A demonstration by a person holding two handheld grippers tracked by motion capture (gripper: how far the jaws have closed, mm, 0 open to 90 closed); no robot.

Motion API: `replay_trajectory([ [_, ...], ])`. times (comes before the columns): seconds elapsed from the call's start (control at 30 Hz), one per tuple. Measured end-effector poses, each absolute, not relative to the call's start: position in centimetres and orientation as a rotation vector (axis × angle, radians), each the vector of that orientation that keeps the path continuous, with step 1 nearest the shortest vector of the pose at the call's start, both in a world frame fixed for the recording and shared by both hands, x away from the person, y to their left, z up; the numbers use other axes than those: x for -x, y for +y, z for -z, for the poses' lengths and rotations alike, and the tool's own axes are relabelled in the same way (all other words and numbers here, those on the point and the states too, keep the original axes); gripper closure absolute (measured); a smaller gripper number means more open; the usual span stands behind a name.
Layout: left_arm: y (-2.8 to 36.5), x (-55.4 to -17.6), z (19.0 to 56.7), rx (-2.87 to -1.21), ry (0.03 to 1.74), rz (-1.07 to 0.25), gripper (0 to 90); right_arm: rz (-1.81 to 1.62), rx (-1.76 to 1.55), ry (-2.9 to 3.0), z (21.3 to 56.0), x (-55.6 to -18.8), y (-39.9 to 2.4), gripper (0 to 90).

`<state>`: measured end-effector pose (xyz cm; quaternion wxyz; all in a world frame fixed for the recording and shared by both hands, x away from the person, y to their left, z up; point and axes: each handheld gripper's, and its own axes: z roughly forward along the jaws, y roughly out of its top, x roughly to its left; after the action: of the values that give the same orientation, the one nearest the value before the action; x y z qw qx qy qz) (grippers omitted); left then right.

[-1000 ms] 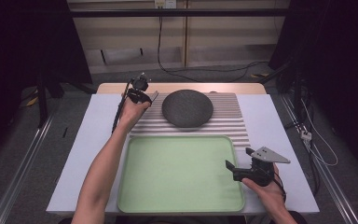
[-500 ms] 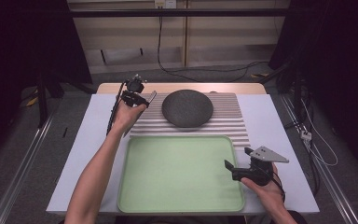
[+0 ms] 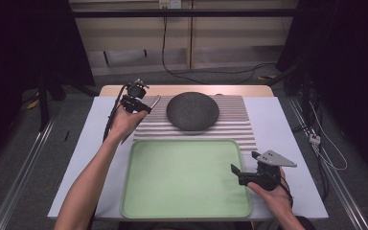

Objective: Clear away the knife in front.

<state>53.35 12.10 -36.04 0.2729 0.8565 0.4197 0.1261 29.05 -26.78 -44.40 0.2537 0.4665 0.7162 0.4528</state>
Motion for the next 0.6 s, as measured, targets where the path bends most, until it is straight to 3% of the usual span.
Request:
replay_trajectory([
  [0.6,12.0,-49.4,36.6,-2.326,1.023,-0.306,80.2,-1.218,-1.257,1.945,44.3,-28.8,-26.6,6.9],
])
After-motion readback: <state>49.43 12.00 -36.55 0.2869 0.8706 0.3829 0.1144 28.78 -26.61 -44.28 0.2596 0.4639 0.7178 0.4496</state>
